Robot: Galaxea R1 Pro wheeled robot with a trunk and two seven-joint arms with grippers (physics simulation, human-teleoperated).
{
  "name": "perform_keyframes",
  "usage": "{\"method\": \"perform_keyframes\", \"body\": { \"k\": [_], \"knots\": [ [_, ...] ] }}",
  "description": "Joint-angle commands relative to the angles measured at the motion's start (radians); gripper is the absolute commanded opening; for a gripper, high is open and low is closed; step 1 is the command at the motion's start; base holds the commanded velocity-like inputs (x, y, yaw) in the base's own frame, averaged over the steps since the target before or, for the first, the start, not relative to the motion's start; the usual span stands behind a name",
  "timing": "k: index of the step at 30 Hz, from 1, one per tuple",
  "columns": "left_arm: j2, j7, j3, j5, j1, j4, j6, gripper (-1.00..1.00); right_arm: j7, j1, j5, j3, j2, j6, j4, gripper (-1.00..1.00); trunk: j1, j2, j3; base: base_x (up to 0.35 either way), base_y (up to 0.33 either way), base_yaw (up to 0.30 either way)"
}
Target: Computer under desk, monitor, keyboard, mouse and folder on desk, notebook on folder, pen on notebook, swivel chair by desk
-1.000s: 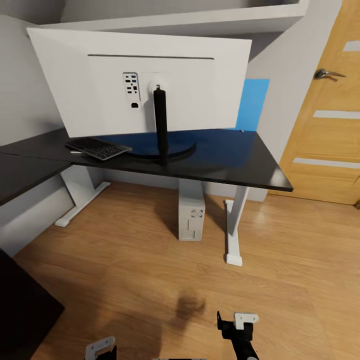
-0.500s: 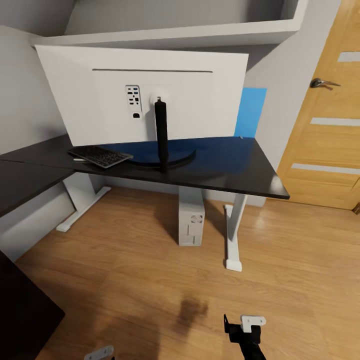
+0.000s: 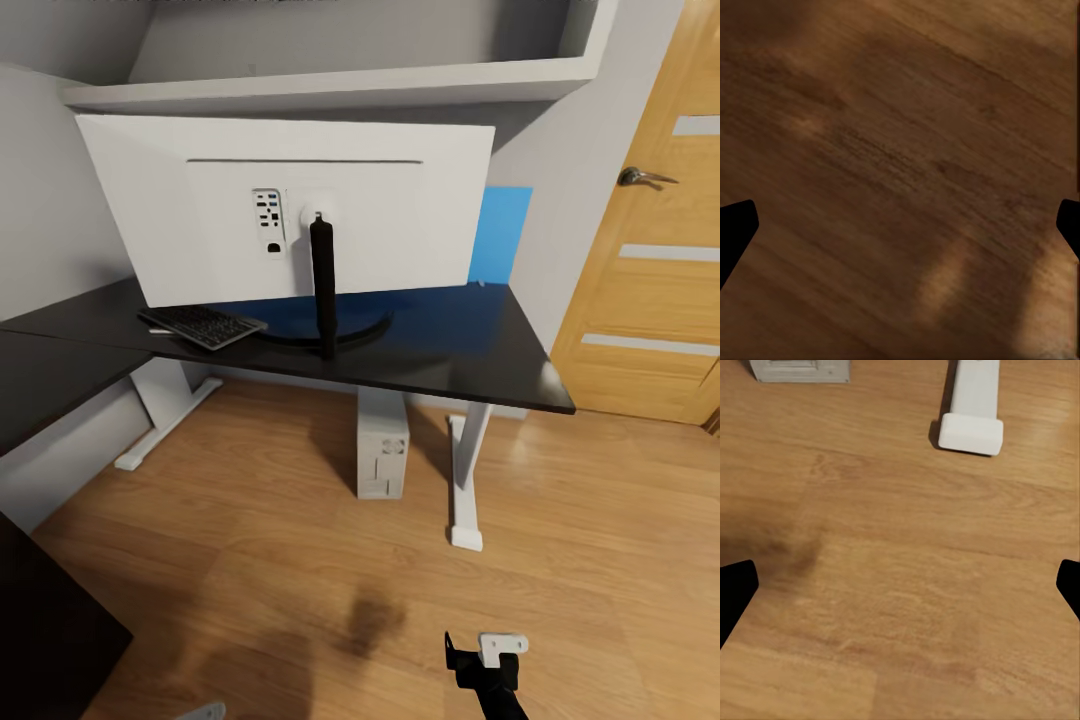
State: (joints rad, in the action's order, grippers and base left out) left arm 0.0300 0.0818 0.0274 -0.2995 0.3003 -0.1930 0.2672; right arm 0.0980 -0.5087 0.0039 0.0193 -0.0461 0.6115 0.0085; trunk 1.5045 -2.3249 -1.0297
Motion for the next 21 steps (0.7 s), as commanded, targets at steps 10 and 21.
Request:
{"method": "perform_keyframes", "body": {
  "k": [10, 21],
  "knots": [
    [0.0, 0.003, 0.003, -0.006, 0.0, 0.001, 0.003, 1.0, 0.006, -0.001, 0.001, 0.002, -0.003, 0.002, 0.005, 1.0, -0.039, 0.07, 0.031, 0.0, 0.0, 0.0],
    [-0.001, 0.003, 0.002, -0.007, 0.0, 0.005, 0.002, 1.0, 0.007, 0.0, 0.001, 0.001, -0.043, -0.001, 0.004, 1.0, -0.081, 0.147, 0.065, 0.0, 0.0, 0.026]
  ]
}}
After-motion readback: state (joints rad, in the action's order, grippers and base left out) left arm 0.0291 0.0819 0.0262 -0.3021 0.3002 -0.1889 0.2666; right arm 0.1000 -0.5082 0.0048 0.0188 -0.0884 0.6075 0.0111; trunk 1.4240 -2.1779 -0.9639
